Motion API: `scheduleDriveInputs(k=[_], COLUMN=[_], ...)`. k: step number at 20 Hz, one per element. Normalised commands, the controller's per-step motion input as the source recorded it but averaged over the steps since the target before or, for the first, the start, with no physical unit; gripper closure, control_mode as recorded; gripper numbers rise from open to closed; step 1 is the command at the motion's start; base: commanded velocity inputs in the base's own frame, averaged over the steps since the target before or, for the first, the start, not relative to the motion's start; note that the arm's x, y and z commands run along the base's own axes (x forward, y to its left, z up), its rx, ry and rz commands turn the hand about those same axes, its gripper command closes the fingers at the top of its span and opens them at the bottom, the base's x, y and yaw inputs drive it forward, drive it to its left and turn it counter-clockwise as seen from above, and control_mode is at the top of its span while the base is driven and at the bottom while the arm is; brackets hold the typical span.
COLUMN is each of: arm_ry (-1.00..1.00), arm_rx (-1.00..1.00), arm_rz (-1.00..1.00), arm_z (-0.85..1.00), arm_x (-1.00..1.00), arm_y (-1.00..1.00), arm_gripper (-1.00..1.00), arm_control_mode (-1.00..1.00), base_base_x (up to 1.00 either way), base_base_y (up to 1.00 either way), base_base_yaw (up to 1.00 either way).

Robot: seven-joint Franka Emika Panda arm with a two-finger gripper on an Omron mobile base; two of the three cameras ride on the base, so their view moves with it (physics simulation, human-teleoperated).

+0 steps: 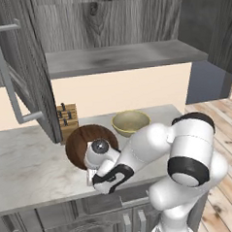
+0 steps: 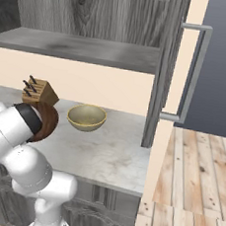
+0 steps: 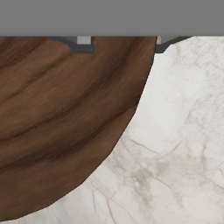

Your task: Open the cabinet. Pick the bowls from the counter and place them in the cabinet. Then close the cabinet.

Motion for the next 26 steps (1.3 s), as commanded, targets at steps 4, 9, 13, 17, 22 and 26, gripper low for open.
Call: scheduleDriveInputs(k=[4,9,13,17,22,26], arm_ry=[0.0,0.0,0.0,0.0,0.02,0.07], arm_rx=[0.0,-0.06,-0.09,-0.09,-0.09,-0.08], arm_rz=[0.0,0.0,0.0,0.0,0.0,0.0], arm_z=[0.08,0.49,0.72,0.83,0.86,0.67], arm_x=[-0.01,-0.17,-0.28,-0.29,-0.31,-0.46], arm_y=[0.0,0.0,0.0,0.0,-0.01,-0.19], arm_gripper=[1.0,1.0,1.0,1.0,1.0,1.0], arm_control_mode=[-1.0,-1.0,-1.0,-1.0,-1.0,-1.0], base_base_x=[0.0,0.0,0.0,0.0,0.0,0.0], base_base_y=[0.0,0.0,0.0,0.0,0.0,0.0], base_base_yaw=[0.0,0.0,0.0,0.0,0.0,0.0])
